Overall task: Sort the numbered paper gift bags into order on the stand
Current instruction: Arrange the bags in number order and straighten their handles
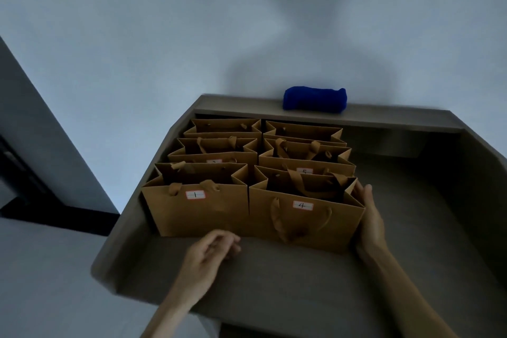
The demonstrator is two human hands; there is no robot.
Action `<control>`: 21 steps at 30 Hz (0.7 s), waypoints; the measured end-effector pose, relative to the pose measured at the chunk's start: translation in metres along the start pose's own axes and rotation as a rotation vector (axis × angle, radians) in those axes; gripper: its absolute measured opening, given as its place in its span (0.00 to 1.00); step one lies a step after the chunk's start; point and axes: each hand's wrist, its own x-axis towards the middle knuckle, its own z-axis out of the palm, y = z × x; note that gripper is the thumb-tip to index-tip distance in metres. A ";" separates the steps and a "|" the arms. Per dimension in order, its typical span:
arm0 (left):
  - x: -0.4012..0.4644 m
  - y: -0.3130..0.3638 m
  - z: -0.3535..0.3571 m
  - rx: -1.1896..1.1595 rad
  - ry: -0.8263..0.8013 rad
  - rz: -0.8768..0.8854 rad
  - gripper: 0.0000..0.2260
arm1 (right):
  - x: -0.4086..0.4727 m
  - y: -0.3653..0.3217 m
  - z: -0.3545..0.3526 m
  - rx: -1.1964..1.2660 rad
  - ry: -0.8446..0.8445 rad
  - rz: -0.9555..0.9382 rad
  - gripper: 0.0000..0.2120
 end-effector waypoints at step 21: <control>0.042 -0.018 -0.047 -0.358 0.403 -0.023 0.21 | -0.009 -0.002 0.022 0.020 0.096 0.054 0.26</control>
